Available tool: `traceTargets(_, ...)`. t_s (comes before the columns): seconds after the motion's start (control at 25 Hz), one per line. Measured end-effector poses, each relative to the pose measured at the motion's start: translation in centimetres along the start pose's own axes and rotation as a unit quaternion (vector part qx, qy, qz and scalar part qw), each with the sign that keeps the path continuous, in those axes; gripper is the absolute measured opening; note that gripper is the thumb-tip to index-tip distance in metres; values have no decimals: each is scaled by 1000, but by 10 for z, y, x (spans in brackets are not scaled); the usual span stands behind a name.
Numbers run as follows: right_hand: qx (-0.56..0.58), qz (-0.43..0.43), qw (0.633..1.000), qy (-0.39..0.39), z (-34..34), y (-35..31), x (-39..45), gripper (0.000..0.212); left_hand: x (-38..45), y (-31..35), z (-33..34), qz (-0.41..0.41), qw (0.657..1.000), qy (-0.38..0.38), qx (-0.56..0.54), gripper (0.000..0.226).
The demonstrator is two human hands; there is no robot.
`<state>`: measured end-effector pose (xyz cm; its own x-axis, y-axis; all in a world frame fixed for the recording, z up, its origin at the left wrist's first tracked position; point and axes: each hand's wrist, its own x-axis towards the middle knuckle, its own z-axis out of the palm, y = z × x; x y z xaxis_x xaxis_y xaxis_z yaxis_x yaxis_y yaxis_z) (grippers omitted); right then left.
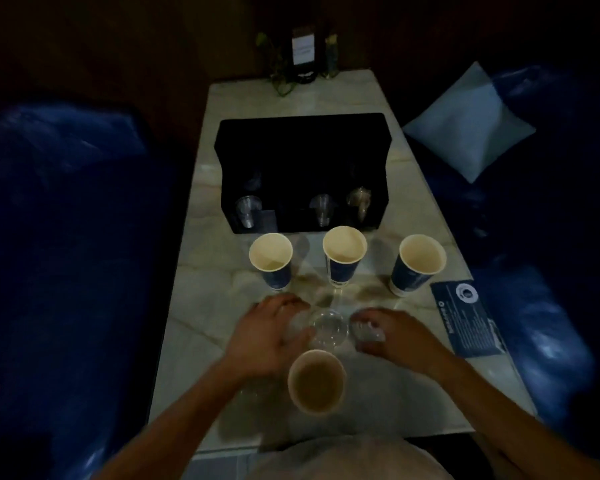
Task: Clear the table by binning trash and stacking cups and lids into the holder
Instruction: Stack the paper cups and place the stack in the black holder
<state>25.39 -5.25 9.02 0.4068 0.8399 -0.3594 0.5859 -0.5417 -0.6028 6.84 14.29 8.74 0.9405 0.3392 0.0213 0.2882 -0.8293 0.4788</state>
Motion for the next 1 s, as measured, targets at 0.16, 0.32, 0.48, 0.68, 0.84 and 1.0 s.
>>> traceTargets(0.16, -106, -64, 983, 133, -55, -18, 66, 58, 67, -24, -23, -25, 991, 73, 113, 54)
traceTargets(0.32, -226, -85, 968, 73, -63, -21, 119, 97, 113, -46, -26, -94, 976, -36, 195, 91)
traceTargets(0.48, -251, -58, 966, -4, -56, -2, 145, 103, 126, -54, -16, -129, 964, -133, 191, 100)
traceTargets(0.68, -212, -95, 972, 22, -41, 7, 155, 87, 124, -58, -8, -122, 965, -127, 193, 90)
traceTargets(0.84, -174, -98, 978, 67, -31, 11, 148, 80, 116, -56, 3, -115, 974, -71, 183, 82)
traceTargets(1.0, -113, -88, 983, 117, -27, 5, 129, 79, 100, -49, 8, -139, 977, -15, 162, 82)
